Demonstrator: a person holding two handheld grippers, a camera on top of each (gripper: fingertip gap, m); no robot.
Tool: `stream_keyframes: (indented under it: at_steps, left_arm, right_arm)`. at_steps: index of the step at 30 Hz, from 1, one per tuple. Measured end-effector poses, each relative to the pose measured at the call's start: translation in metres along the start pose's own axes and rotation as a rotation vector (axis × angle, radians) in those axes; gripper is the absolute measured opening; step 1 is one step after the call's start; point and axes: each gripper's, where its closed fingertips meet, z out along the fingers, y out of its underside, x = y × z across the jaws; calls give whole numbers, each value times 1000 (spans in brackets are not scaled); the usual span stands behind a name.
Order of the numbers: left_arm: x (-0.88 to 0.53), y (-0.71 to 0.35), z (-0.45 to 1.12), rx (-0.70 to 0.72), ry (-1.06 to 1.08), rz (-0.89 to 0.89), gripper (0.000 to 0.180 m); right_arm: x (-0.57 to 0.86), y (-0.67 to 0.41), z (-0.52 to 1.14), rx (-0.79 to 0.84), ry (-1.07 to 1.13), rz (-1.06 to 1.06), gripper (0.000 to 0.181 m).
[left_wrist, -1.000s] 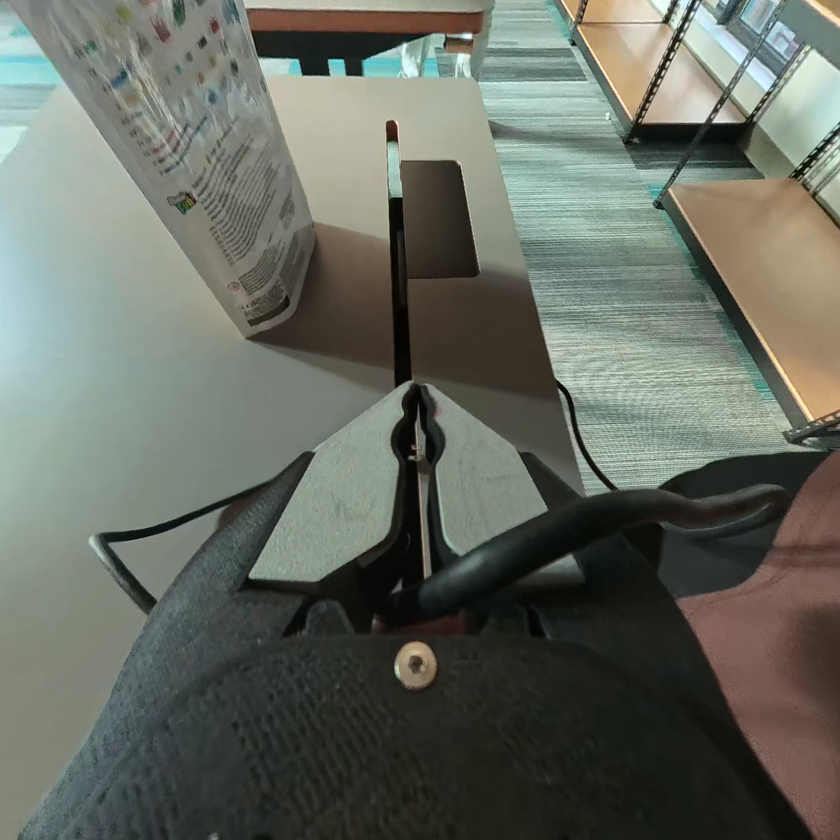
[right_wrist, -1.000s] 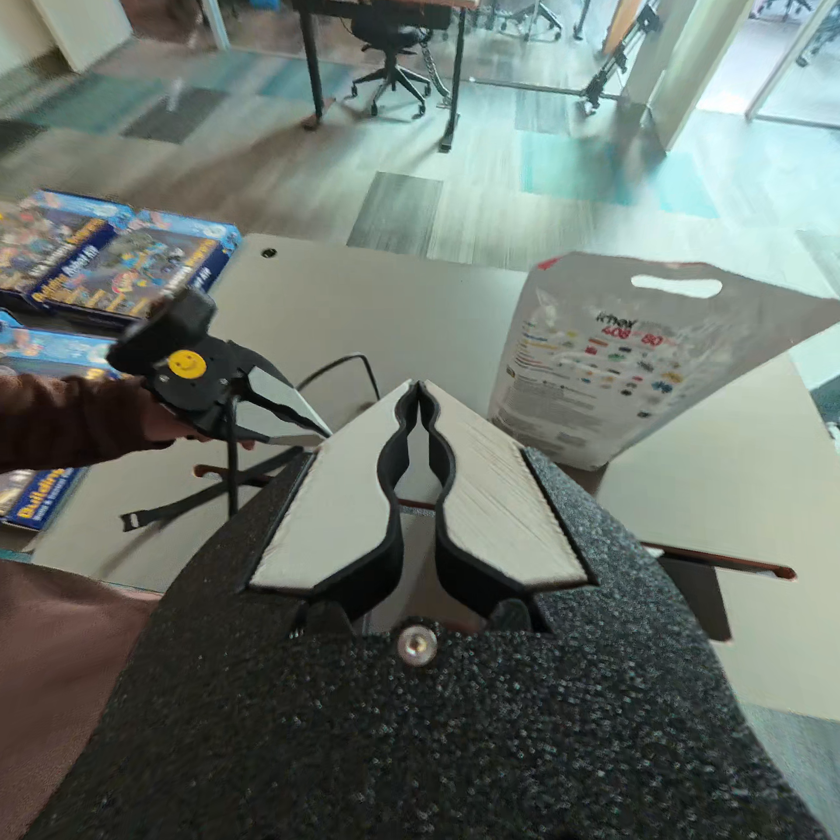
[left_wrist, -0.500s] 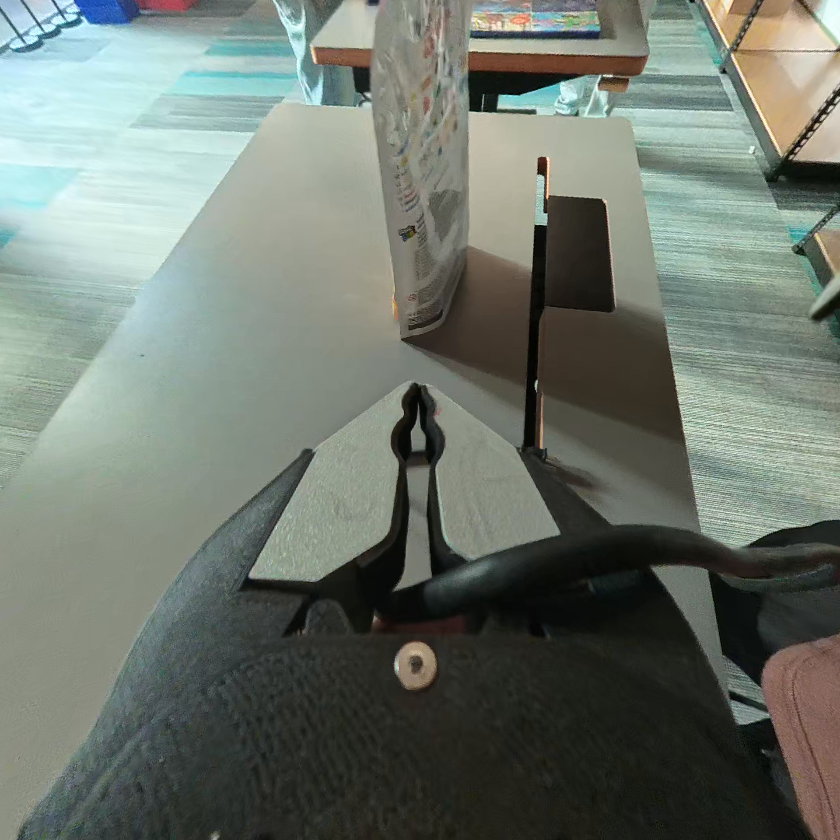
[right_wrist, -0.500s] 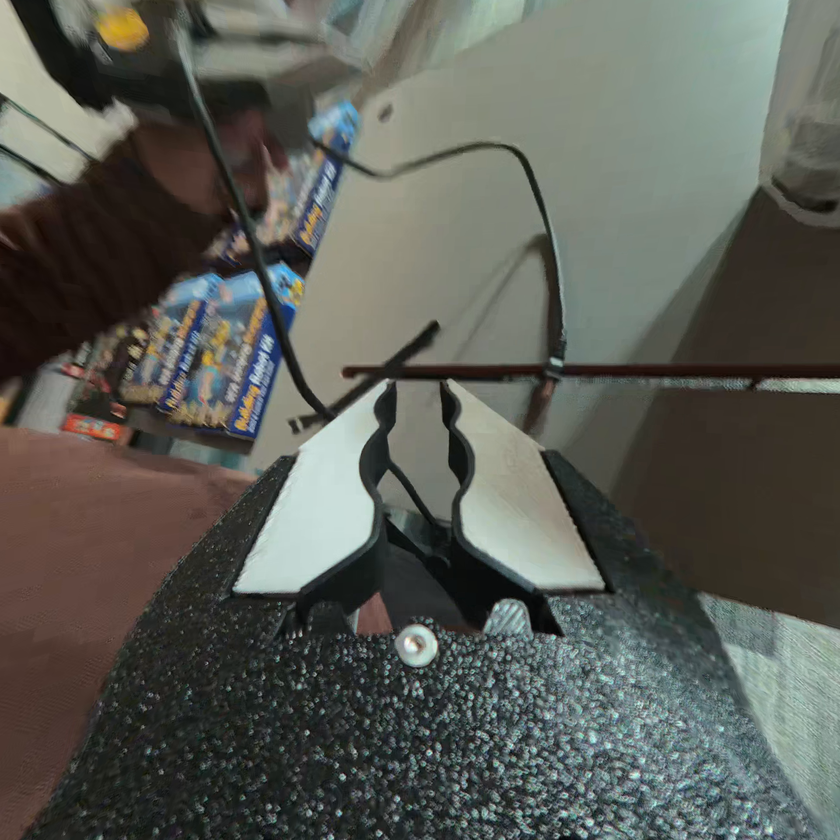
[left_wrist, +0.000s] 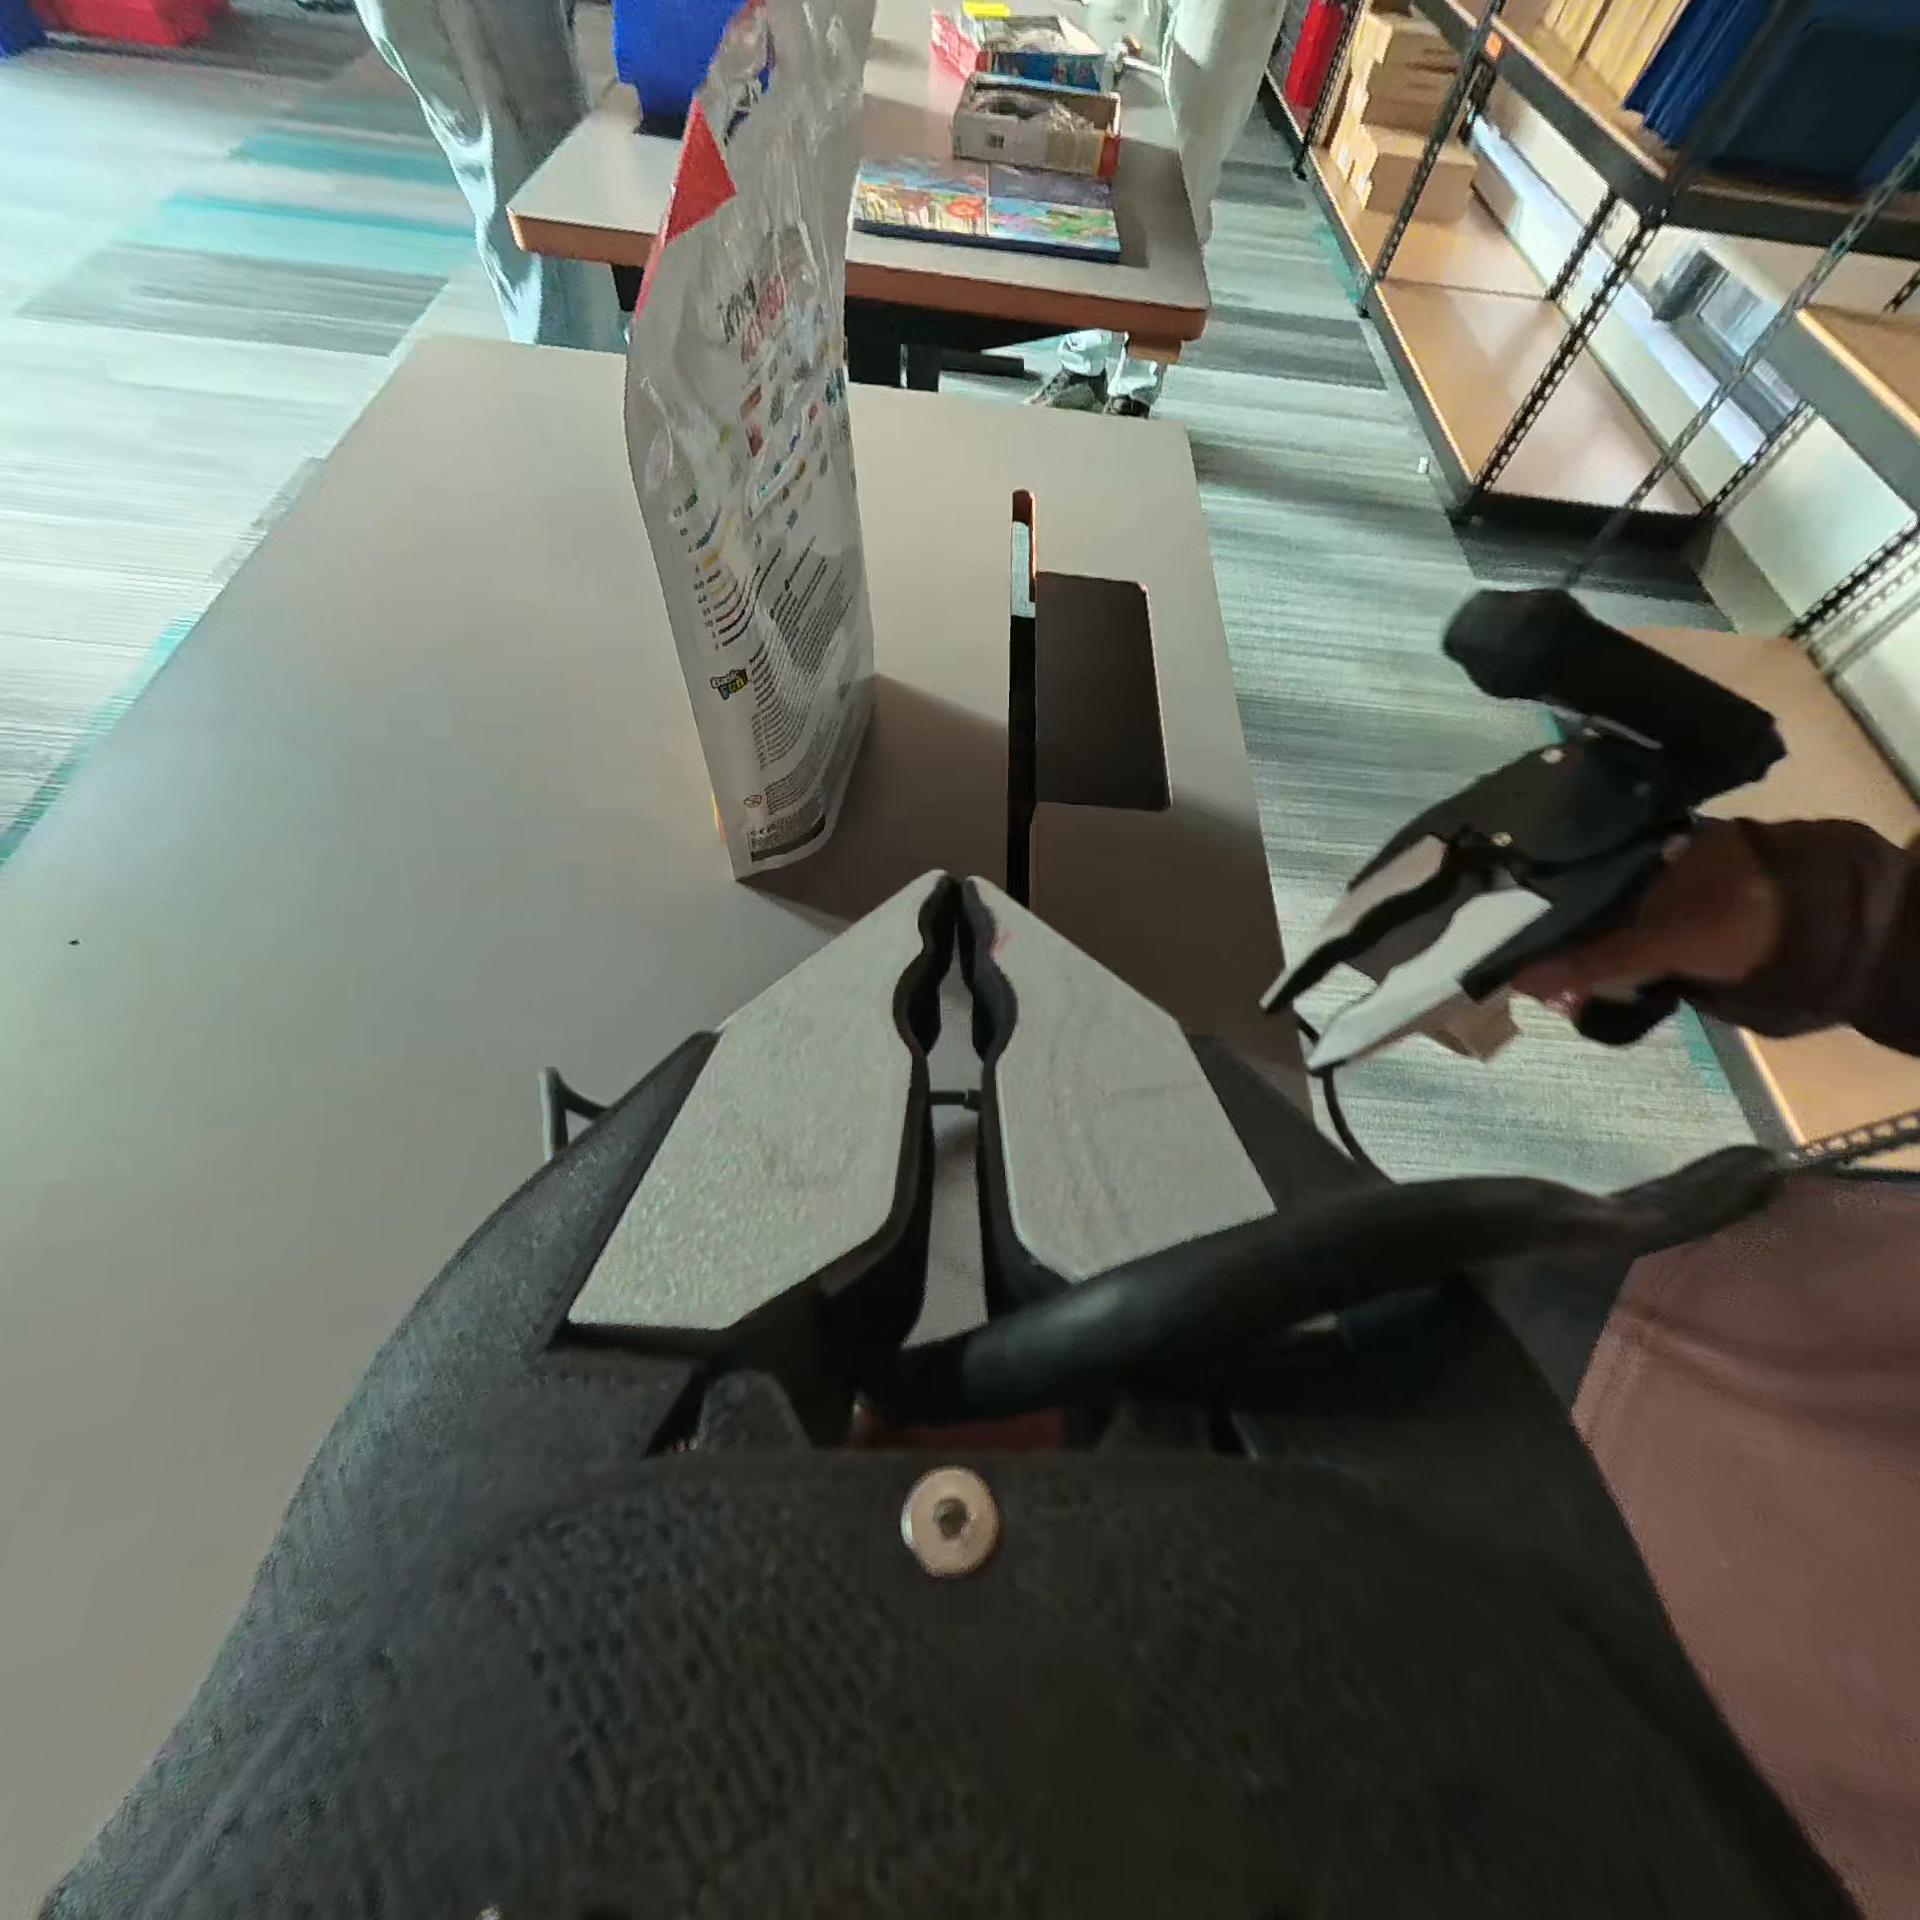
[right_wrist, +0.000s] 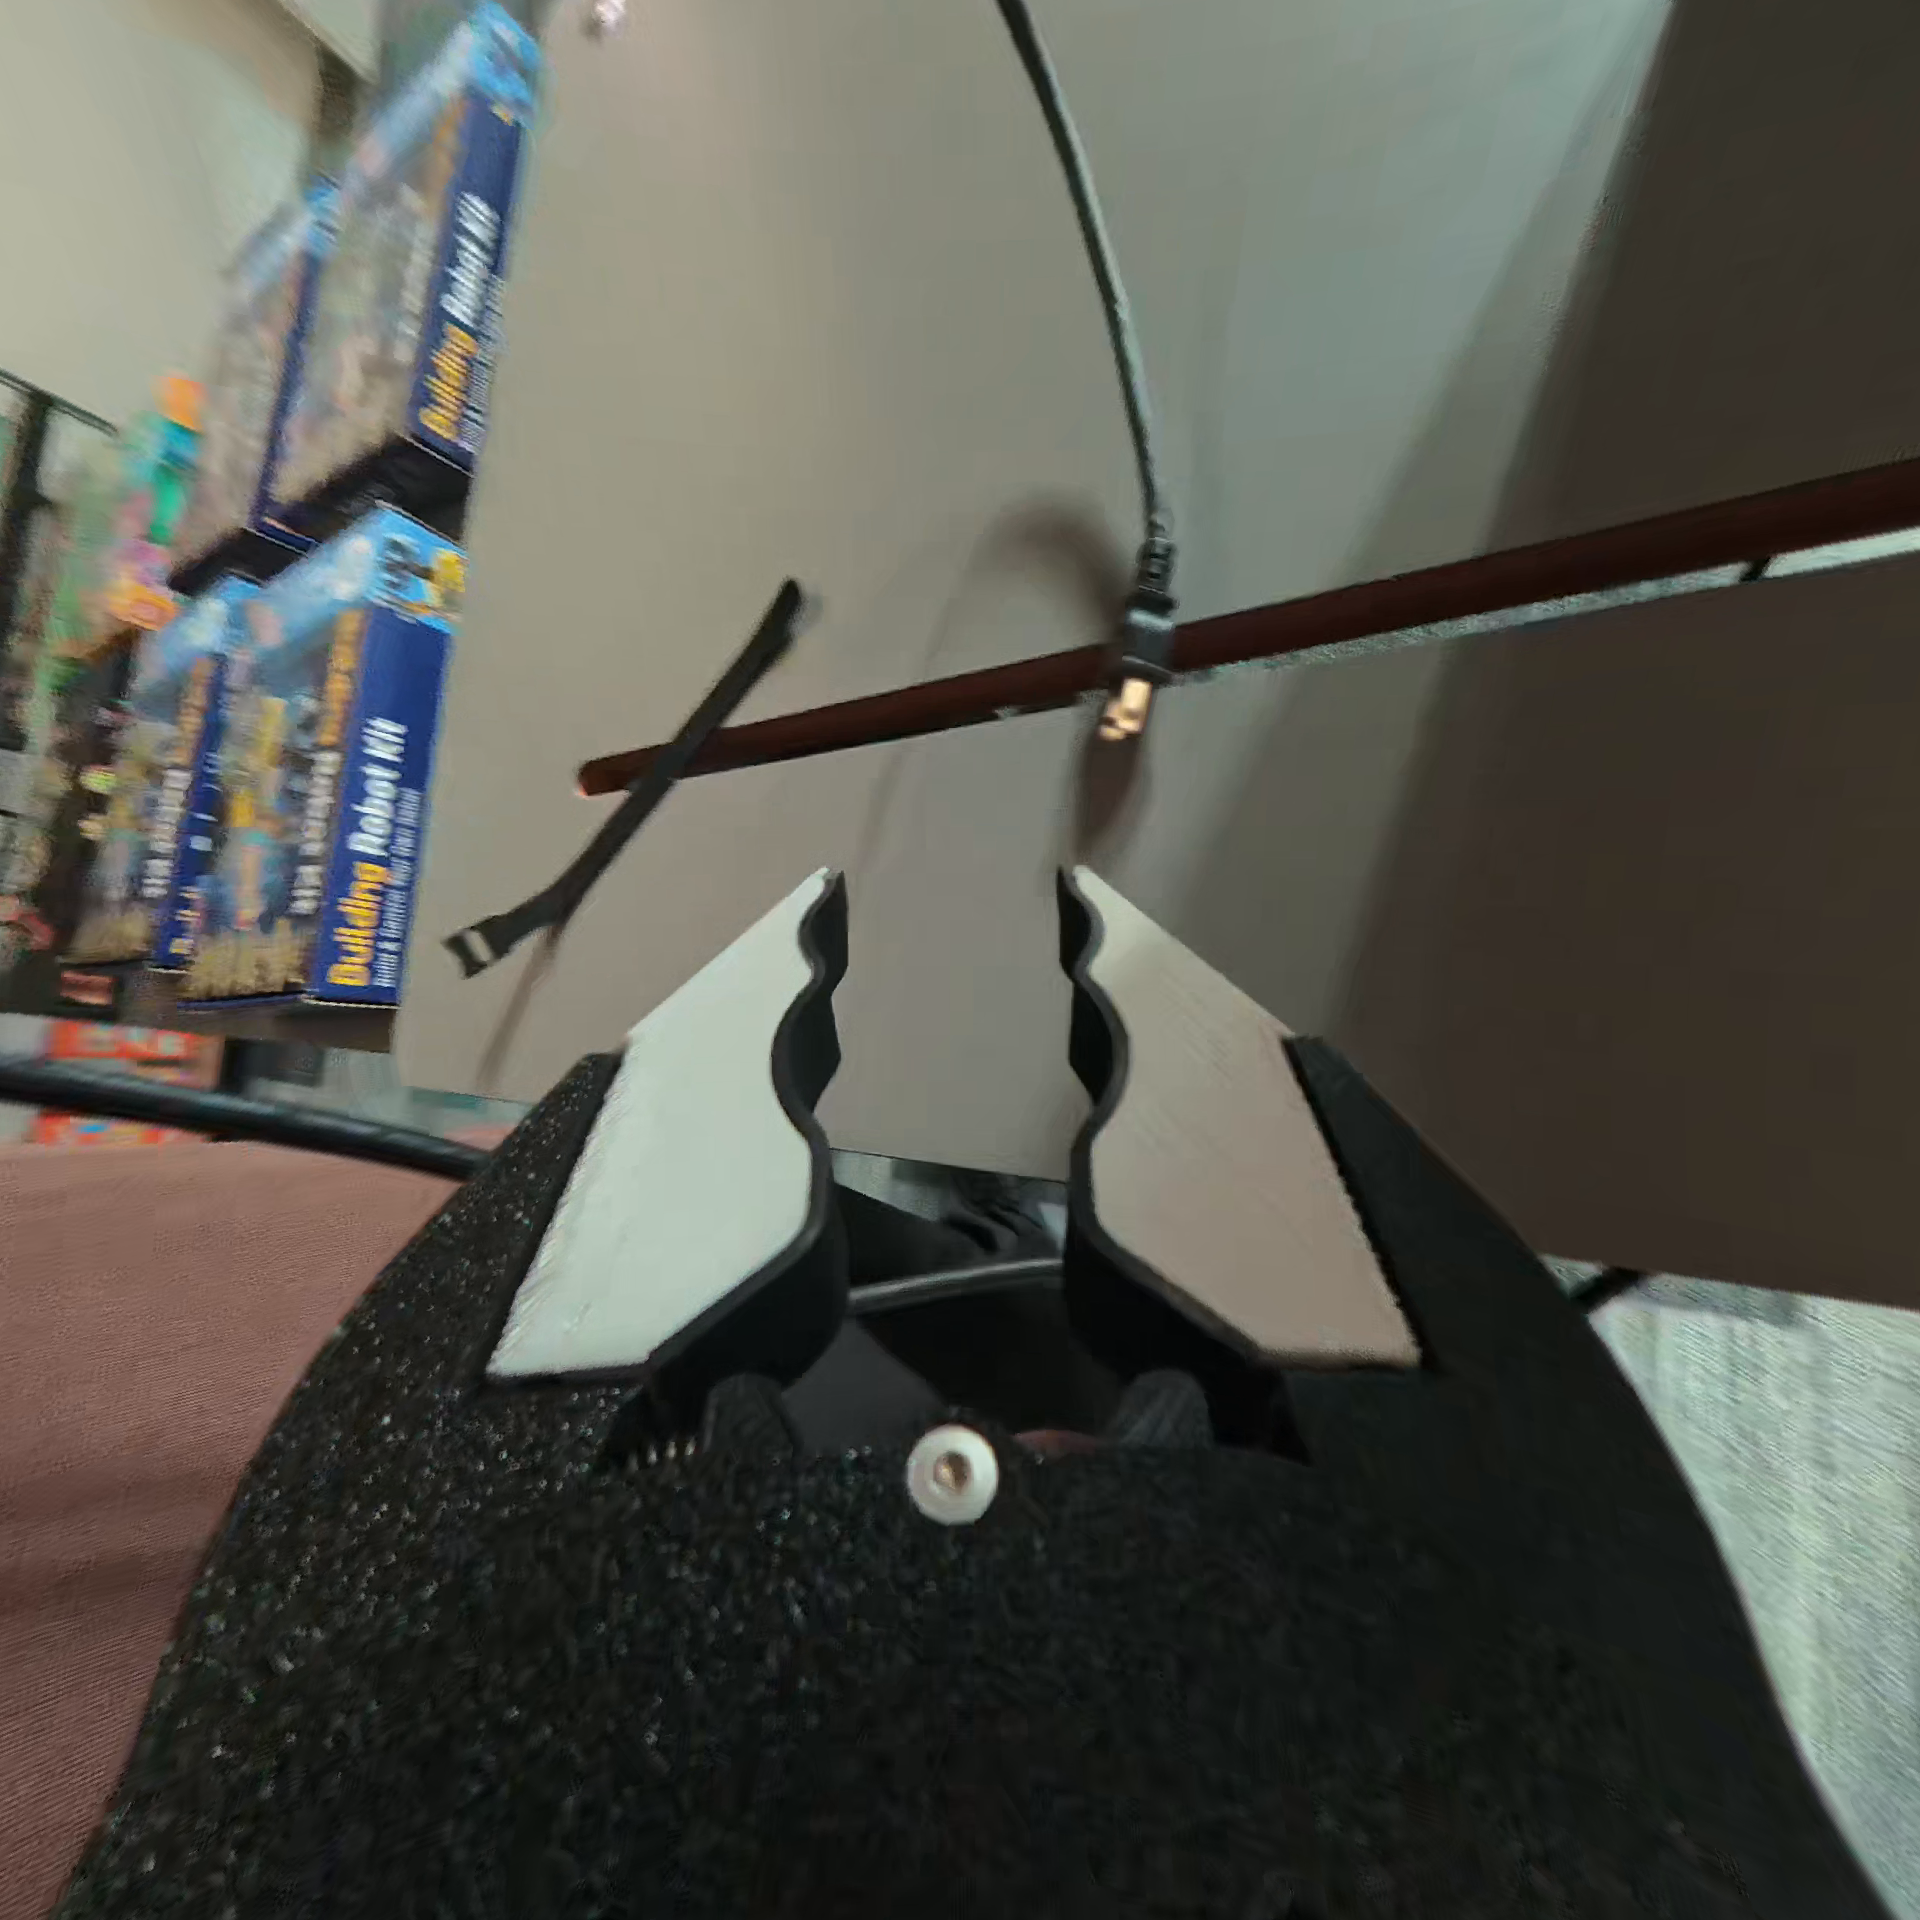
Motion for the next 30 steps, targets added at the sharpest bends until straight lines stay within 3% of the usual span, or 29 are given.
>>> stream_keyframes:
  at_steps: [5,10,11,14,15,22,24,28,30]
  left_arm:
    - [-3,20,-7,-33,-7,-28,0]
    - [14,4,-26,23,31,37,0]
    - [16,-1,-33,46,37,50,0]
    - [7,-14,-53,86,11,45,0]
    - [-5,-16,-58,77,-24,30,0]
    - [-115,-17,-44,3,-349,-55,0]
    - [-132,-2,-12,-60,-319,-123,0]
    - [-153,74,42,-320,-289,-196,3]
    - [-155,130,40,-568,-290,-140,32]
  right_arm:
    - [34,-15,50,-124,127,-95,50]
    - [41,-28,123,-276,161,-194,52]
    - [44,-26,133,-320,174,-227,49]
    - [50,-18,148,-418,184,-371,16]
    - [47,-18,149,-443,165,-390,16]
    - [-1,-65,70,-278,-176,-251,16]
    - [-2,-59,44,-282,-227,-243,16]
    - [34,-19,21,-380,-87,-283,15]
    - [32,-3,20,-361,-86,-206,15]
